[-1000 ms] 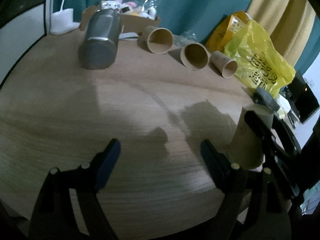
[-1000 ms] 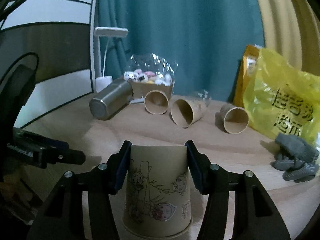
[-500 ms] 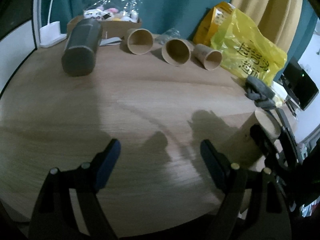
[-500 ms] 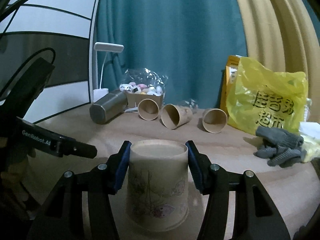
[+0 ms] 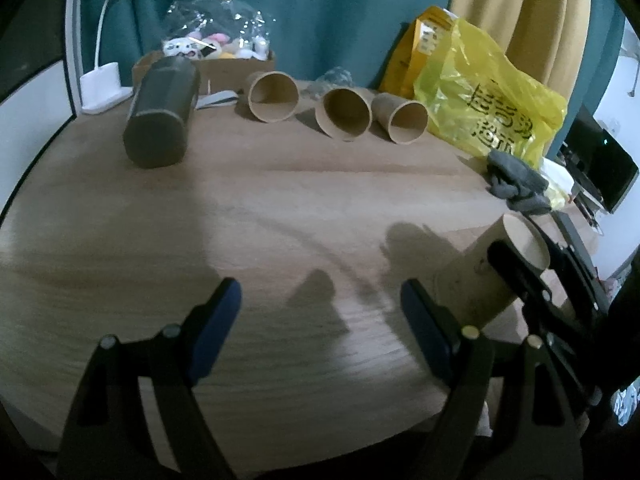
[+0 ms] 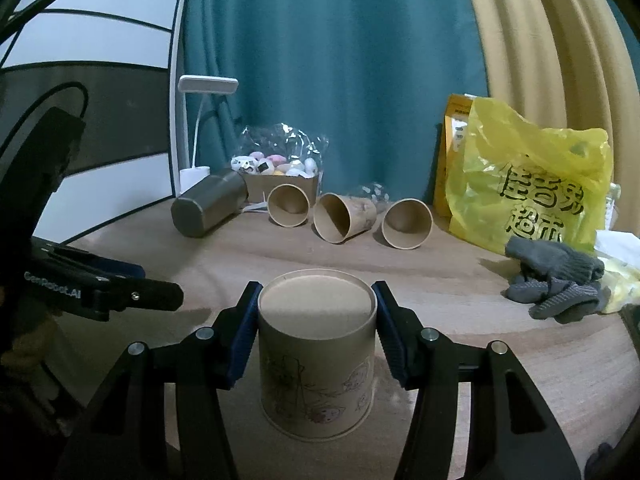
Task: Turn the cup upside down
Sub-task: 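Lower the inverted cup onto the table and open the right tool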
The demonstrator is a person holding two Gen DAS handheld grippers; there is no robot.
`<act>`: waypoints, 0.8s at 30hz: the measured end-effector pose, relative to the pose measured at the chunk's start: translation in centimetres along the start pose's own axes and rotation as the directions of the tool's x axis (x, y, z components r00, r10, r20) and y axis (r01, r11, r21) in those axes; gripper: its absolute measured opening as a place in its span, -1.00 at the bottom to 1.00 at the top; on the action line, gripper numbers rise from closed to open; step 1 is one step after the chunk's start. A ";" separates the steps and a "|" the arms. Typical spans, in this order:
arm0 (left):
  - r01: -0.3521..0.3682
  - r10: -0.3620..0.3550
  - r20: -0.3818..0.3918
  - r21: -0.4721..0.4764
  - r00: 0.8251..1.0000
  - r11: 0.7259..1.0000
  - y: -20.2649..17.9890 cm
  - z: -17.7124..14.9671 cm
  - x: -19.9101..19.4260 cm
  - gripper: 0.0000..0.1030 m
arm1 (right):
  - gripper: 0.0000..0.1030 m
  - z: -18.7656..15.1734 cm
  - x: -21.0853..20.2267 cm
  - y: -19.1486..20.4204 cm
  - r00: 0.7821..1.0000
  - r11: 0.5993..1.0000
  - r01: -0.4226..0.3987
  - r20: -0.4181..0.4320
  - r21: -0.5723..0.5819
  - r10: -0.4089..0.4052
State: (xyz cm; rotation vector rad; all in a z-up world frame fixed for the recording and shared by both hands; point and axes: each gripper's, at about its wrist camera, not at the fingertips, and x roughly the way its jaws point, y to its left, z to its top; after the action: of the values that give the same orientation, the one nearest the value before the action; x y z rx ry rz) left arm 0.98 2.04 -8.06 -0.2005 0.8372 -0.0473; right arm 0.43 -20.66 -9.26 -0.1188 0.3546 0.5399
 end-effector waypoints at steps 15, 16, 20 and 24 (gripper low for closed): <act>-0.010 0.007 0.078 0.027 0.997 1.000 -0.7 -0.5 -2.0 0.62 | 0.68 2.5 -0.8 -0.1 0.986 0.995 0.025 -0.166 0.093 -0.010; -0.011 0.008 0.091 0.033 0.996 0.999 -0.9 -0.6 -2.3 0.62 | 0.68 2.7 -1.1 -0.2 0.984 0.994 0.038 -0.177 0.099 -0.020; -0.012 0.004 0.146 0.058 0.989 0.998 -1.7 -1.0 -4.0 0.62 | 0.68 2.9 -2.3 -0.5 0.979 0.991 0.064 -0.200 0.120 -0.039; -0.002 -0.011 0.166 0.080 0.986 0.997 -2.4 -1.4 -5.3 0.62 | 0.68 3.1 -3.8 -0.6 0.979 0.989 0.089 -0.190 0.115 -0.067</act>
State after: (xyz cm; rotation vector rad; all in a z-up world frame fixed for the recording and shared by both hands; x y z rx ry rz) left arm -3.53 0.10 -4.63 -0.1290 0.6667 -0.0675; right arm -1.42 -22.35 -5.03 -0.0642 0.5621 0.4288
